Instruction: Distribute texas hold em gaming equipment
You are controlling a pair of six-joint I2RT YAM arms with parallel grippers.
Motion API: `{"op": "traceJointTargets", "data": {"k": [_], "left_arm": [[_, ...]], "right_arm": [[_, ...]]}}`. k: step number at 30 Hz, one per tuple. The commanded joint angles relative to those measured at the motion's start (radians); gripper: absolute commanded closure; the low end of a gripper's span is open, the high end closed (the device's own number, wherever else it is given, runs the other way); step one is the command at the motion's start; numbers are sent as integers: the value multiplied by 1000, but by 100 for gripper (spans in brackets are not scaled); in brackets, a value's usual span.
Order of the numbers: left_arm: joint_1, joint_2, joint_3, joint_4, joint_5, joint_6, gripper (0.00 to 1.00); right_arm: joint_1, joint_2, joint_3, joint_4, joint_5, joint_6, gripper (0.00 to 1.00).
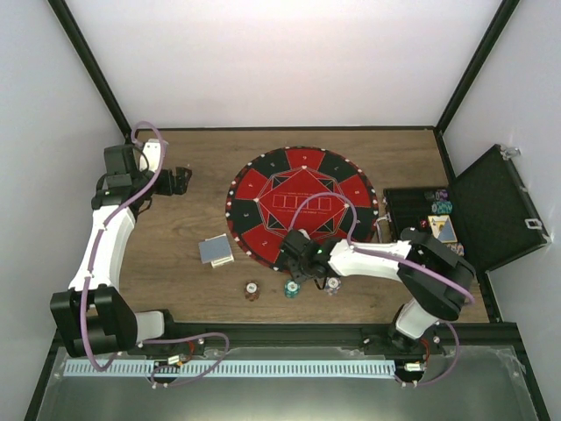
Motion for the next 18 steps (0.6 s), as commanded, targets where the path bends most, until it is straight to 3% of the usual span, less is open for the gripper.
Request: {"op": "traceJointTargets", "data": {"k": [1,7,18], "left_arm": [[6,5,26,-16,21,-19,0],[6,6,26,-26,23,-20,0],[7,7,31,-51,26,-9,0]], "right_arm": [[11,20,40,-6,26,5,68],[11,69,87,16,28,-13,77],[11,245,267,45,42,-110,80]]}}
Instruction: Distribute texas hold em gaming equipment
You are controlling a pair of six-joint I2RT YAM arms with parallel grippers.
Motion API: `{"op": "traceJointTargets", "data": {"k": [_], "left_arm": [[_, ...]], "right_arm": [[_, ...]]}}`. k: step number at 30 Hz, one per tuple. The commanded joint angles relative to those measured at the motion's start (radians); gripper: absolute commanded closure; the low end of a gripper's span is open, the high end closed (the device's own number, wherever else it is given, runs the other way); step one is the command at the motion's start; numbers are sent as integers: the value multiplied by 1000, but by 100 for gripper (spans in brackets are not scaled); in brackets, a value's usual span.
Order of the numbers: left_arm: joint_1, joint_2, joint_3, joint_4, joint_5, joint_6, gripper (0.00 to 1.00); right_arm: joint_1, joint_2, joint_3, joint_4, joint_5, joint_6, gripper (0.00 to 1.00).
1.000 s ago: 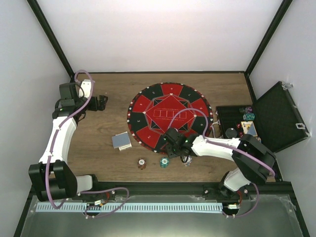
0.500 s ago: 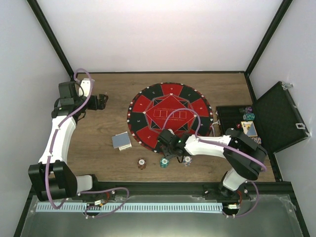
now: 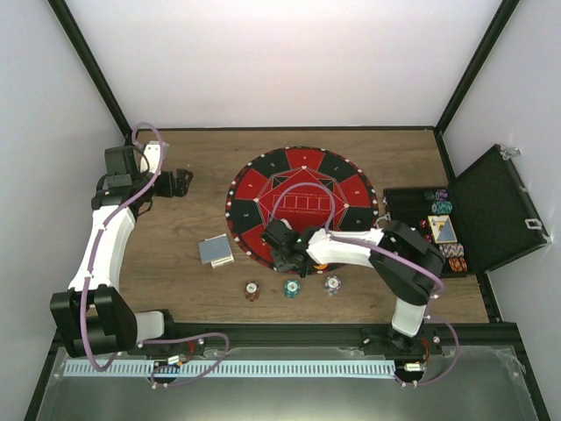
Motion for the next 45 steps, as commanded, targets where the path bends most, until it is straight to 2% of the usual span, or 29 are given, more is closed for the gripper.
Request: {"op": "traceJointTargets", "data": {"k": [1,15,21,27,30,35,38,45], "left_arm": [[6,7,29,-22,15,-3,0],[20,-10,27,-85,7,-4,0],[35,-8,22,-101,-15,9,0],[37,9,34,-136,-46,54,0],[38,10,44,-156,-54,94,0],[36,29,97,-244,-50,202,0],[36,41,114,-285,-48,262,0],[35,38,85,-299,-30,323,0]], "right_arm": [[9,103,118,27,20,-75,80],[-57,445,571,-20,-28,-224,82],[-70,504,694,-78,-34,-232,80],[-84,328,534,-70,-26,-165,46],[-100,198,383,-61,-21,-110,38],[-123,24,141,-94,18,-36,29],[-132,-59,31,-100,22,2,27],[-141,-114,-83,-86,15,54,27]]}}
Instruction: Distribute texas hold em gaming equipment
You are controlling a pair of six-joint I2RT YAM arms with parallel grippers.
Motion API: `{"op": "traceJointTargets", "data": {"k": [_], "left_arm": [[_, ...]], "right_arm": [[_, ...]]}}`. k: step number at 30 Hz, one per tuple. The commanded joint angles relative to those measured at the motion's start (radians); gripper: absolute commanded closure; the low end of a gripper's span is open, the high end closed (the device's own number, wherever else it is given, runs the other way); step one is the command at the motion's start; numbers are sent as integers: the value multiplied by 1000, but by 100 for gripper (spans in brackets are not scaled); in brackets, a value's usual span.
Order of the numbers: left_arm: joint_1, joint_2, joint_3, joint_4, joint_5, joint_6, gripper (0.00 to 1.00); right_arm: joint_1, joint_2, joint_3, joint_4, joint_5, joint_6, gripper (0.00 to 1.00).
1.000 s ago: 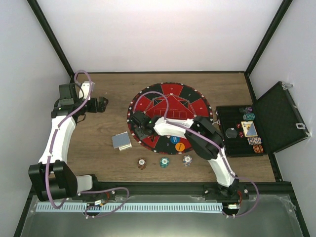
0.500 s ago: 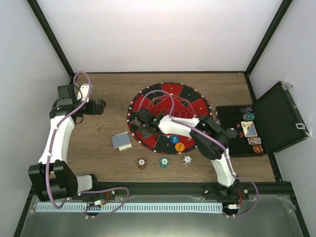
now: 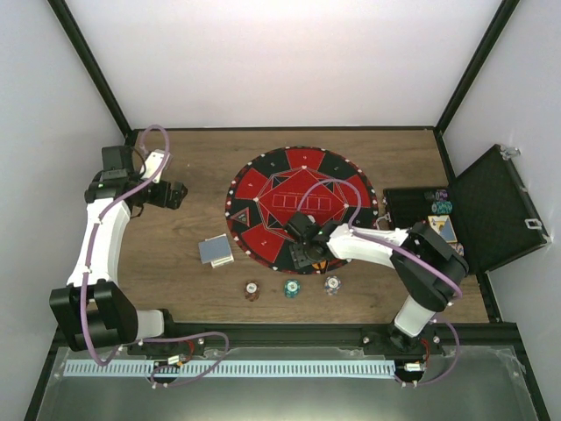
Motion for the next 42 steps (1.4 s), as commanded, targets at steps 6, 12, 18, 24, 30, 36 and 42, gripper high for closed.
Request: {"op": "traceJointTargets", "data": {"k": [6,12,18,24,30,36,42], "left_arm": [[2,1,-32,33,12,32,0],[2,-1,-26,36,33,19,0],[2,9,-8,40,31,-9,0],[2,9,-6,33,18,-34,0],[2,3,4,23,24,-76,0],[4,3,29,15,22,-103,0],[3,-11,47,-13,37,-114,0]], "right_arm": [[-21,28,-26,37,5,42,32],[-49,27,-19,50,12,18,39],[-88,37,7,61,18,-15,48],[-91,99,55,65,39,-38,56],[-118,167,143,86,51,-81,63],[-211,309,343,118,58,-160,66],[-322,498,612,97,26,-231,68]]}}
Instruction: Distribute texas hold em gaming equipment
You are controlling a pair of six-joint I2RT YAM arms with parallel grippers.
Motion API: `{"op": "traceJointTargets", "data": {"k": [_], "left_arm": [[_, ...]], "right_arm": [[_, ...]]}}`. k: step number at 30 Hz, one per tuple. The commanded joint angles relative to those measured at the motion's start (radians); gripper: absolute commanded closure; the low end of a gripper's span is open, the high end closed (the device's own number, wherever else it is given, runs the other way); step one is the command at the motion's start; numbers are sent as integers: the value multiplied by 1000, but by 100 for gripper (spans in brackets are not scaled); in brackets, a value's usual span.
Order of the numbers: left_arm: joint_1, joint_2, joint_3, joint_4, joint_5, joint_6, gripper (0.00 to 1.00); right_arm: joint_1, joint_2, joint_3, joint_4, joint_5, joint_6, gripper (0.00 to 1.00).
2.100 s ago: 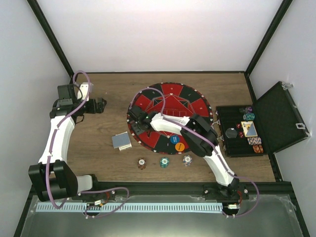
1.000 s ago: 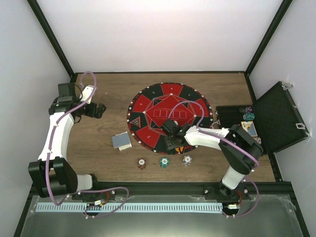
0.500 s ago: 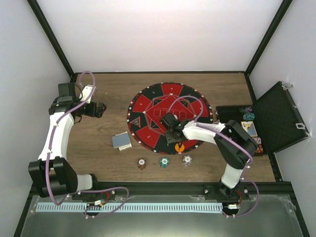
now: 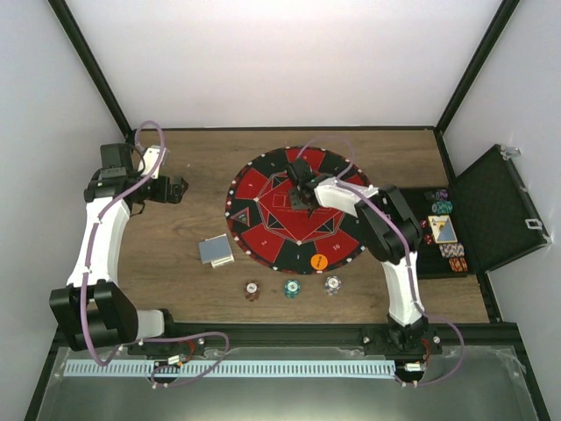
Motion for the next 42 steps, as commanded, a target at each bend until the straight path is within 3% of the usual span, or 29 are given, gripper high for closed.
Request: {"op": "traceJointTargets", "data": {"k": [1,9,17,21,25,33,42], "left_arm": [[4,-17,34,-31,20,-19,0],[3,-9,57,-74,29,-1,0],[4,-19,58,-74,46,-6,0],[4,-14,68,-74,51,-12,0],[3,-18,63,-74,53,-10,0],[4,-29,34,-76,72,2,0],[4,-33,42,-80,87,1,0]], "right_arm": [[-77,119,184,-10,-11,-74,68],[-110,344,536,-116,-59,-137,67],[-109,340,600,-161,-102,-161,62],[-92,209,491,-167,-107,-144,52],[-9,14,231,-158,-63,-93,40],[167,-351,-242,-176,-54,101,44],[258,-485,-391,-271,-58,242,55]]}}
